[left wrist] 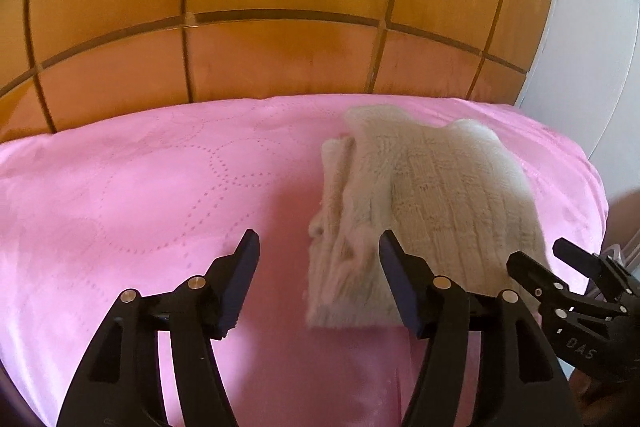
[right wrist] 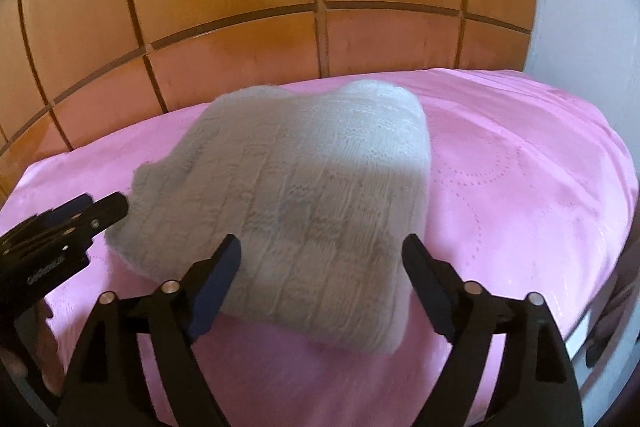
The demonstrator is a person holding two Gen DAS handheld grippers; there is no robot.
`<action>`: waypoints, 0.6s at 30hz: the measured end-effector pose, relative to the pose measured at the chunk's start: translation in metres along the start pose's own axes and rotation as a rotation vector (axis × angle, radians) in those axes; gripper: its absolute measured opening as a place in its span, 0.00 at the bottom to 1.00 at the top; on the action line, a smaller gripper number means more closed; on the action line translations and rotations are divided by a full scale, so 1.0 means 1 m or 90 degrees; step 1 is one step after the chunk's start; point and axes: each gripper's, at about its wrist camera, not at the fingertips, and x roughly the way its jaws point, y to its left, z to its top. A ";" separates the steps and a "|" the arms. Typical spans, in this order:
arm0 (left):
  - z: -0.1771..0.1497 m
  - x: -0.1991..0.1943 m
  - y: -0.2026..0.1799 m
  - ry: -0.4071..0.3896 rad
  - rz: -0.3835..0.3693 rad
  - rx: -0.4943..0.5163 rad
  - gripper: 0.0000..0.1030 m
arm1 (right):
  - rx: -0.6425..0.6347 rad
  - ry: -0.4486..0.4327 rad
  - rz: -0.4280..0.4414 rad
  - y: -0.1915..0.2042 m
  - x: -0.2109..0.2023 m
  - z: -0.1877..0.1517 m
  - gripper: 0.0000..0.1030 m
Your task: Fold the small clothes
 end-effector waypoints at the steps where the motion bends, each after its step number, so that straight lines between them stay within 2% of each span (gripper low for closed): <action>1: -0.002 -0.006 0.002 -0.004 0.003 -0.005 0.59 | 0.005 -0.003 -0.006 0.003 -0.003 -0.002 0.86; 3: -0.005 -0.013 0.004 -0.008 0.004 -0.006 0.59 | 0.012 -0.012 -0.025 0.007 -0.010 -0.006 0.89; 6: -0.011 -0.025 0.008 -0.019 0.011 -0.011 0.71 | 0.025 -0.018 -0.047 0.013 -0.020 -0.013 0.91; 10: -0.022 -0.041 0.014 -0.030 0.020 -0.030 0.71 | 0.040 -0.029 -0.077 0.018 -0.033 -0.021 0.97; 14: -0.032 -0.050 0.020 -0.031 0.031 -0.040 0.71 | 0.036 -0.040 -0.096 0.027 -0.043 -0.028 0.98; 16: -0.036 -0.052 0.023 -0.035 0.040 -0.040 0.78 | 0.038 -0.043 -0.099 0.030 -0.046 -0.029 0.98; 18: -0.039 -0.055 0.023 -0.035 0.050 -0.038 0.79 | 0.047 -0.045 -0.103 0.031 -0.048 -0.030 0.98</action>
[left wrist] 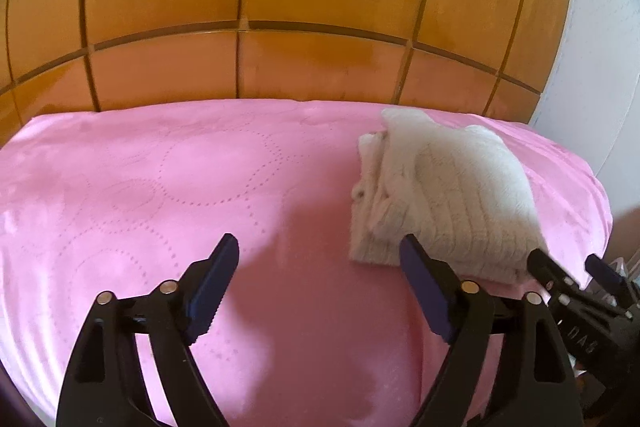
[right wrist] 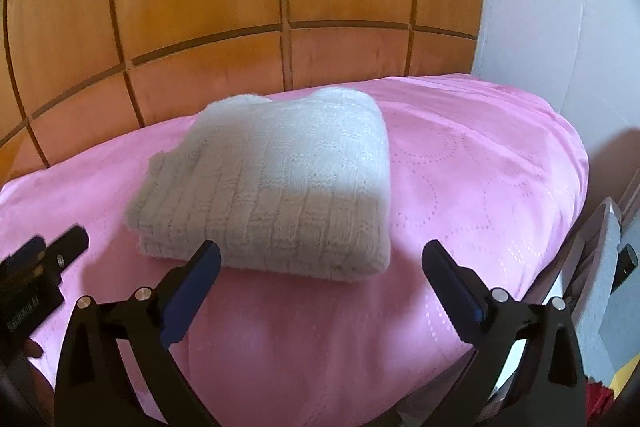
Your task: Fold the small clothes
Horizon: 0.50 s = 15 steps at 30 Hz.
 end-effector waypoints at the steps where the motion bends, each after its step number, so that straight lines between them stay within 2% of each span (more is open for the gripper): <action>1: -0.002 -0.001 0.000 0.000 0.005 0.000 0.80 | 0.004 0.000 -0.004 0.001 -0.001 0.000 0.98; 8: -0.008 -0.008 0.002 -0.013 0.024 0.008 0.86 | -0.001 -0.009 -0.057 0.007 -0.004 -0.002 0.98; 15: -0.010 -0.009 0.000 -0.014 0.038 0.012 0.89 | -0.008 -0.008 -0.052 0.012 -0.004 -0.009 0.98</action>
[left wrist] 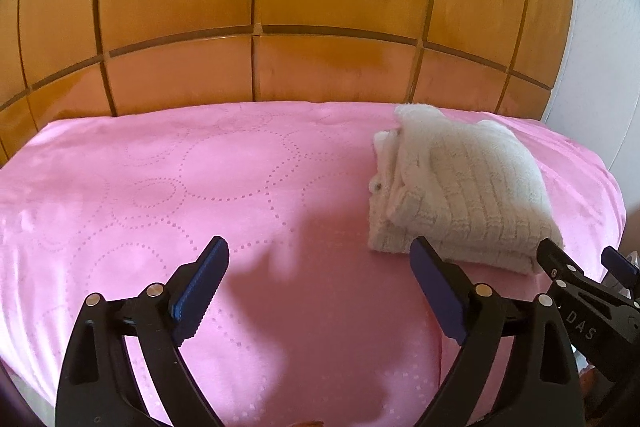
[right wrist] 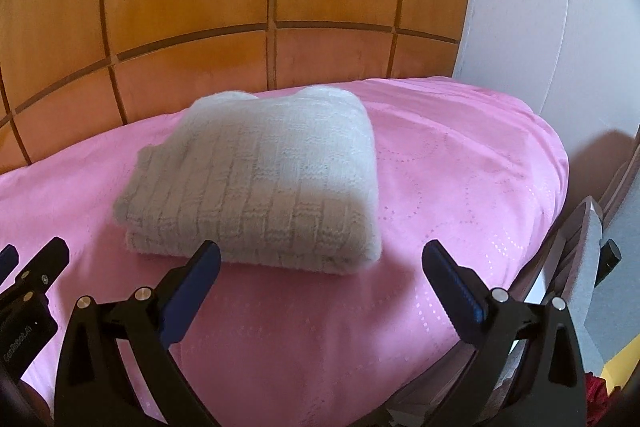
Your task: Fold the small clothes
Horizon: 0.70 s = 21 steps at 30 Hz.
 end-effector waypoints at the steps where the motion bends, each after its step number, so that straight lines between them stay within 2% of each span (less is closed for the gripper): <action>1: -0.001 -0.001 0.000 -0.002 0.001 0.001 0.90 | -0.001 -0.002 0.001 0.000 -0.001 -0.001 0.98; 9: 0.000 -0.001 -0.002 0.005 -0.004 0.002 0.93 | 0.003 -0.007 0.002 0.000 0.000 -0.001 0.98; 18: 0.002 -0.006 -0.005 -0.011 0.002 0.008 0.93 | 0.001 -0.009 0.007 0.002 -0.001 -0.002 0.98; 21: 0.003 -0.007 -0.005 -0.015 0.004 0.006 0.96 | 0.005 -0.006 0.012 0.001 -0.001 -0.002 0.98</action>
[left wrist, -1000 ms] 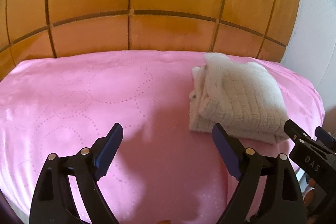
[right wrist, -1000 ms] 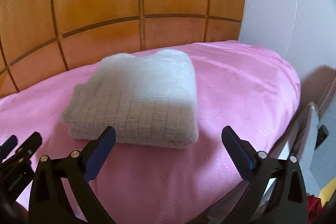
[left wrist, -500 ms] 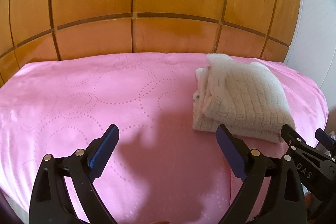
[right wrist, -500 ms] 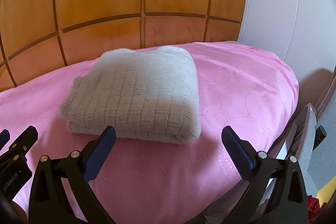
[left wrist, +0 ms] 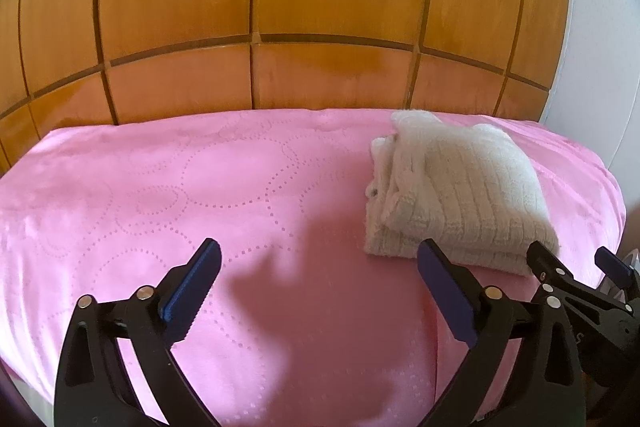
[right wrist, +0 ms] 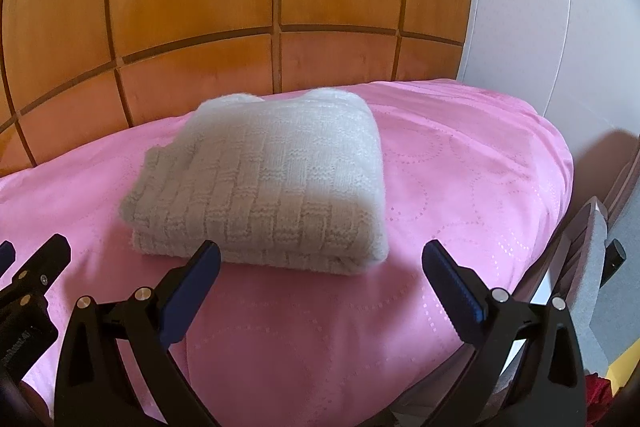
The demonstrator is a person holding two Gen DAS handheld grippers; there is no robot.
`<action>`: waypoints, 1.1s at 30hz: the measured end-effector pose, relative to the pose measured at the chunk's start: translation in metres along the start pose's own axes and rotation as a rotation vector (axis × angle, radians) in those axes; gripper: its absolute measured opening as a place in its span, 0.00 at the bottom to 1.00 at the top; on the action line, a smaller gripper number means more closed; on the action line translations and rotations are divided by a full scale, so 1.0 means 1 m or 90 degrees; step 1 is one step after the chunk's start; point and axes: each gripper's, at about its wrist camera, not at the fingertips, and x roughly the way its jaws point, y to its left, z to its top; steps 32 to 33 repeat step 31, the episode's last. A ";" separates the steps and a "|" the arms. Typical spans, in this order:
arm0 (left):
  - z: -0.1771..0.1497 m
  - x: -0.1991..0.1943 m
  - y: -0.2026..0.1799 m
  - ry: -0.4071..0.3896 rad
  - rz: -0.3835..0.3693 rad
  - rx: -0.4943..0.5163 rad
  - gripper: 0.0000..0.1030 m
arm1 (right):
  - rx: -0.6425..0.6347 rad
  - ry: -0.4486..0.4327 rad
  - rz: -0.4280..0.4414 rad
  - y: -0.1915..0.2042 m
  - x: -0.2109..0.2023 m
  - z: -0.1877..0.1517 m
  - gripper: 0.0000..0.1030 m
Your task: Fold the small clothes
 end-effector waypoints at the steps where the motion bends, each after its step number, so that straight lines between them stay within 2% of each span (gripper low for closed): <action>1: 0.000 -0.001 0.000 -0.001 0.000 -0.001 0.96 | 0.000 0.001 0.001 0.000 0.001 0.000 0.98; 21: -0.004 0.001 -0.003 0.006 0.009 0.012 0.96 | -0.008 0.001 0.017 0.003 0.003 0.001 0.98; 33: -0.005 0.010 0.009 0.031 0.018 -0.032 0.96 | 0.015 -0.016 0.015 -0.007 0.002 0.009 0.98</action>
